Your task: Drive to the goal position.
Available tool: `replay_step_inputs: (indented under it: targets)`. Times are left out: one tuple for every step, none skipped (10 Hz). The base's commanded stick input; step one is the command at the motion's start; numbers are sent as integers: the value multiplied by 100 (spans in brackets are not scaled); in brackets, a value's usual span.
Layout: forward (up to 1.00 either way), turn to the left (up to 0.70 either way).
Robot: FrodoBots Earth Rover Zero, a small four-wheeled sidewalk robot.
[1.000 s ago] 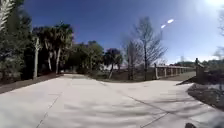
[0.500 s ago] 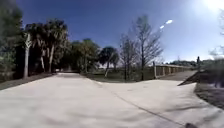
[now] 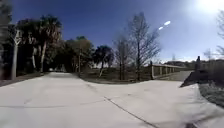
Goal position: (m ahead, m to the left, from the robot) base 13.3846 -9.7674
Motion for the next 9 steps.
replay_step_inputs:
  targets:
    - [100, -31]
    - [100, -34]
    - [100, -36]
    - [100, -37]
    - [100, -39]
    - [100, -39]
    - [100, -40]
    - [100, -40]
    - [100, -40]
